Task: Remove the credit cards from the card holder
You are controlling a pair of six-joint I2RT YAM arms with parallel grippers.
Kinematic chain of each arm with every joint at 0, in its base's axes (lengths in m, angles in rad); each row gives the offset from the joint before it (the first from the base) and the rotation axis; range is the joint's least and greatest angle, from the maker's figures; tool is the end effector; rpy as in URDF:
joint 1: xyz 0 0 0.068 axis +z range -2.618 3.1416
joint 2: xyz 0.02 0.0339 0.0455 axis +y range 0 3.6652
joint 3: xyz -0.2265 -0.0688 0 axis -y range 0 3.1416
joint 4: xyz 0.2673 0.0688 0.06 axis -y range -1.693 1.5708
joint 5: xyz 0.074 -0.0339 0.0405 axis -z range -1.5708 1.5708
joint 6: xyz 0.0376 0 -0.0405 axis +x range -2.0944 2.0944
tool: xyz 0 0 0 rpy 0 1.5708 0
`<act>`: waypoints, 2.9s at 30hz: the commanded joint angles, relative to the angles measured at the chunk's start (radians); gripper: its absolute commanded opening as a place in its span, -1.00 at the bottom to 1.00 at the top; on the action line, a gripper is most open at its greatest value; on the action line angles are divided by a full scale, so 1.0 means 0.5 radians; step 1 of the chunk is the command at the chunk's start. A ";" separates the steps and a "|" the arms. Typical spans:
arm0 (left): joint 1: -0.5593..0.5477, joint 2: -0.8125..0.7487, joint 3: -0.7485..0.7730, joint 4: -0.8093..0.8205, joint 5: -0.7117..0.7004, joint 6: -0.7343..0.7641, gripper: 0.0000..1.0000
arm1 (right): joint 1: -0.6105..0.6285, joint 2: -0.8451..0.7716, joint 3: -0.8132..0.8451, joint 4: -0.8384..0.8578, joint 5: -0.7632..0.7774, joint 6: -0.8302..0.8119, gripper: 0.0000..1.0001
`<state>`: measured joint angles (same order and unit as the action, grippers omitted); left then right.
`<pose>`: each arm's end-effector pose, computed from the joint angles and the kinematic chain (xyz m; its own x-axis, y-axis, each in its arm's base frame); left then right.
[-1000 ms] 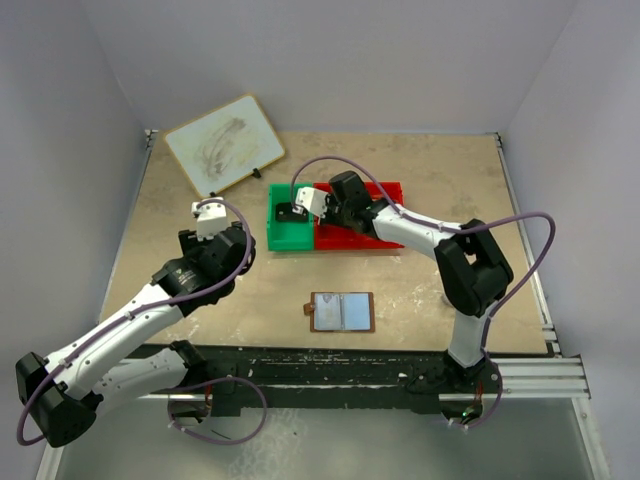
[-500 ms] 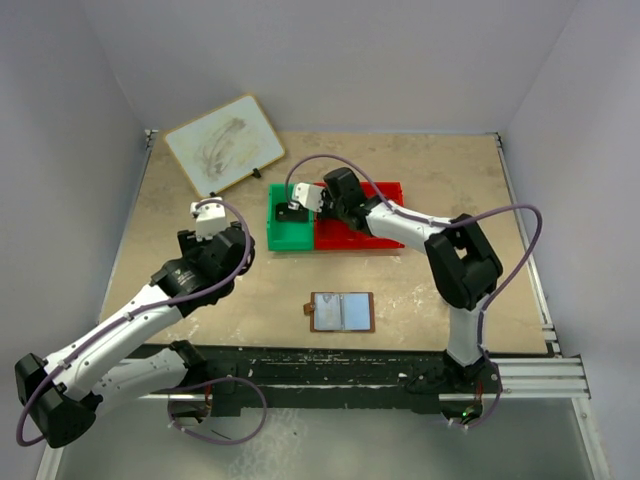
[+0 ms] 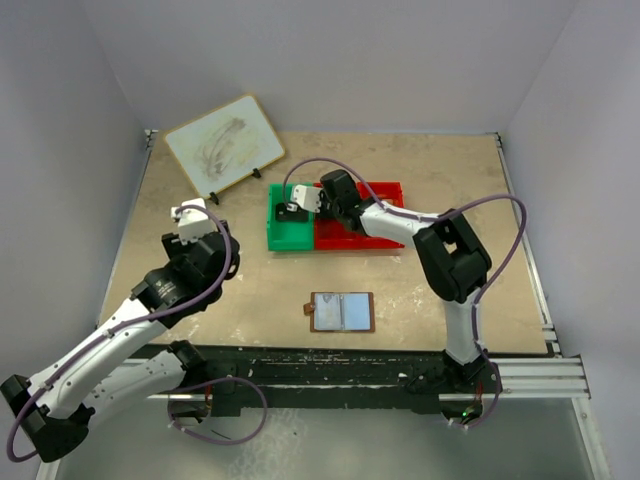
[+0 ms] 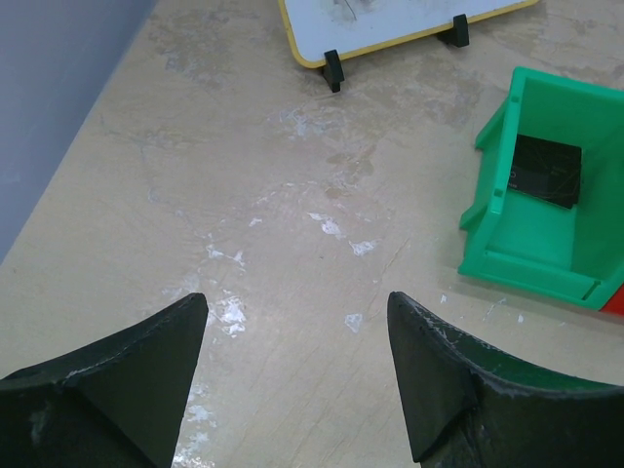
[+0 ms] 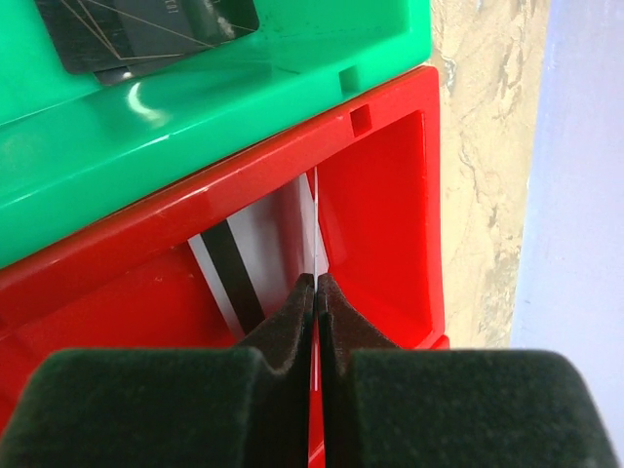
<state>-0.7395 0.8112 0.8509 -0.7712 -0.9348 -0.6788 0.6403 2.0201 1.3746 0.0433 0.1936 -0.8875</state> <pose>0.1685 -0.1127 0.2840 -0.3577 -0.1785 -0.9166 -0.3426 0.9382 -0.0490 0.3727 0.2687 0.1418 0.0693 -0.8974 -0.4358 -0.6421 0.2942 -0.7079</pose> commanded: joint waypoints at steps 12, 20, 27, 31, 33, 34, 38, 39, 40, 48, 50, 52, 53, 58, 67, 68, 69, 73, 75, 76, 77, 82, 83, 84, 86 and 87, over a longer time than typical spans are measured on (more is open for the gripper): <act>0.012 0.051 0.053 0.039 -0.020 0.003 0.42 | -0.028 0.094 0.138 -0.050 0.016 -0.042 -0.74; 0.013 0.061 0.050 0.042 -0.018 0.008 0.41 | -0.037 0.037 0.132 -0.102 -0.042 -0.002 -0.42; 0.012 0.067 0.048 0.043 -0.011 0.011 0.41 | -0.037 -0.039 0.135 -0.154 -0.083 0.073 -0.25; 0.013 0.073 0.050 0.042 -0.007 0.011 0.41 | -0.037 -0.118 0.128 -0.188 -0.157 0.149 -0.21; 0.013 0.075 0.049 0.042 -0.005 0.011 0.40 | -0.036 -0.169 0.110 -0.176 -0.173 0.198 -0.20; 0.013 0.077 0.050 0.042 -0.005 0.011 0.40 | -0.036 -0.198 0.099 -0.172 -0.194 0.229 -0.19; 0.014 0.085 0.050 0.042 -0.001 0.014 0.40 | -0.035 -0.299 0.058 -0.120 -0.240 0.505 -0.15; 0.013 0.086 0.050 0.044 0.000 0.014 0.40 | -0.036 -0.320 0.054 -0.126 -0.281 0.602 -0.15; 0.013 0.086 0.049 0.044 0.001 0.015 0.40 | -0.035 -0.329 0.040 -0.116 -0.321 0.751 -0.17; 0.013 0.069 0.050 0.044 -0.008 0.014 0.40 | -0.036 -0.245 0.016 -0.165 -0.436 1.610 -0.81; 0.012 0.063 0.050 0.044 -0.011 0.011 0.40 | -0.037 -0.223 -0.015 -0.167 -0.453 1.729 -0.89; 0.012 0.062 0.047 0.046 -0.010 0.012 0.39 | -0.035 -0.220 -0.061 -0.122 -0.369 1.788 -0.90; 0.012 0.065 0.049 0.045 -0.009 0.011 0.39 | -0.033 -0.214 -0.076 -0.096 -0.355 1.813 -0.90; 0.013 0.074 0.052 0.047 -0.008 0.015 0.39 | -0.033 -0.112 -0.053 -0.145 -0.201 1.953 -0.92; 0.013 0.096 0.050 0.055 0.010 0.026 0.39 | -0.026 0.029 0.006 -0.100 0.088 2.118 -0.91; 0.013 0.102 0.049 0.054 0.008 0.027 0.39 | -0.025 0.047 0.026 -0.102 0.109 2.129 -0.91; 0.013 0.104 0.049 0.054 0.007 0.026 0.38 | -0.021 0.069 0.038 -0.101 0.137 2.143 -0.90; 0.013 0.103 0.050 0.054 0.007 0.023 0.38 | -0.017 0.123 0.061 -0.086 0.249 2.222 -0.86; 0.014 0.104 0.048 0.054 0.007 0.025 0.38 | -0.015 0.140 0.067 -0.069 0.300 2.257 -0.85; 0.013 0.107 0.048 0.054 0.007 0.025 0.38 | -0.011 0.141 0.067 -0.053 0.313 2.269 -0.84; 0.013 0.108 0.049 0.055 0.007 0.026 0.38 | -0.011 0.146 0.066 -0.037 0.329 2.283 -0.84; 0.014 0.116 0.049 0.054 0.007 0.027 0.38 | -0.007 0.148 0.034 0.044 0.431 2.385 -0.81; 0.013 0.116 0.049 0.054 0.007 0.026 0.38 | -0.007 0.149 0.022 0.062 0.435 2.412 -0.79; 0.013 0.116 0.050 0.056 0.007 0.026 0.38 | -0.007 0.154 0.012 0.081 0.430 2.436 -0.78; 0.013 0.118 0.050 0.054 0.006 0.026 0.38 | -0.001 0.168 -0.006 0.097 0.422 2.488 -0.75; 0.012 0.121 0.050 0.056 0.009 0.027 0.38 | 0.001 0.173 -0.014 0.109 0.416 2.507 -0.74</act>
<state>-0.7395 0.8707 0.8509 -0.7700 -0.9222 -0.6762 0.6346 2.0766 1.3853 0.0448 0.3817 0.2825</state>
